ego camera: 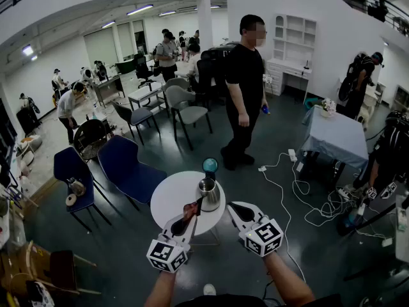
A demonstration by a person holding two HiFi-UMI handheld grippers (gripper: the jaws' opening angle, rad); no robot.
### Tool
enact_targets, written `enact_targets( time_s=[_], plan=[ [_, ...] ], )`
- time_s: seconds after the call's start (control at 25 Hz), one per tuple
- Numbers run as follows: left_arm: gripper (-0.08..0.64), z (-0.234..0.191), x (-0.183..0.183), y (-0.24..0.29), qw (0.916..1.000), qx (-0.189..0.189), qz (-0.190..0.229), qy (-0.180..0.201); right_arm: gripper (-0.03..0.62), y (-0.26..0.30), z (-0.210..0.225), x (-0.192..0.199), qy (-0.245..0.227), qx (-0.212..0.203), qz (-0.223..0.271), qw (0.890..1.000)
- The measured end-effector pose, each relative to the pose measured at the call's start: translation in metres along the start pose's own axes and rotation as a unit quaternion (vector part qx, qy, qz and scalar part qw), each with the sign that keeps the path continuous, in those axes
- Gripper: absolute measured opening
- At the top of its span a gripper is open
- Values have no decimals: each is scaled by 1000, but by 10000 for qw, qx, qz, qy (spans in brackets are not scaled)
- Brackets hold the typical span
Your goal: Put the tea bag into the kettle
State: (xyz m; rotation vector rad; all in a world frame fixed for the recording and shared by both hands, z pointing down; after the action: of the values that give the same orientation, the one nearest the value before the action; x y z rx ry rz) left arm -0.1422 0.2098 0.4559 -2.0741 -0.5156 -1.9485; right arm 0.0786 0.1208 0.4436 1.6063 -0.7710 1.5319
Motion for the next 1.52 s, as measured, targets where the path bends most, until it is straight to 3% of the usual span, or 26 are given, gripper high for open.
enact_targets(
  time_s=[0.68,1.52],
  plan=[
    [23,-60,5,19,9999,70,-56,-94,17,54,12,0,16,186,-15,9998],
    [23,-131,24,26,9981,444,-78,-419,17,115,-4,7,-72,471,-195,9987]
  ],
)
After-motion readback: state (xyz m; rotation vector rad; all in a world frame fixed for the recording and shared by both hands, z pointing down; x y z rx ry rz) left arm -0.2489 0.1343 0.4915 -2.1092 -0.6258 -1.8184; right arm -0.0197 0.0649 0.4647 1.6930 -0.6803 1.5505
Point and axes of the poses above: the fingertips, and each gripper's own axes: y forward along the fingers, z to its right, x out of its underside, the point moved 10 cm from there along -y, backward along the fingers, and after that the axes turned 7 degrees about -z, right-handed, at the moved point
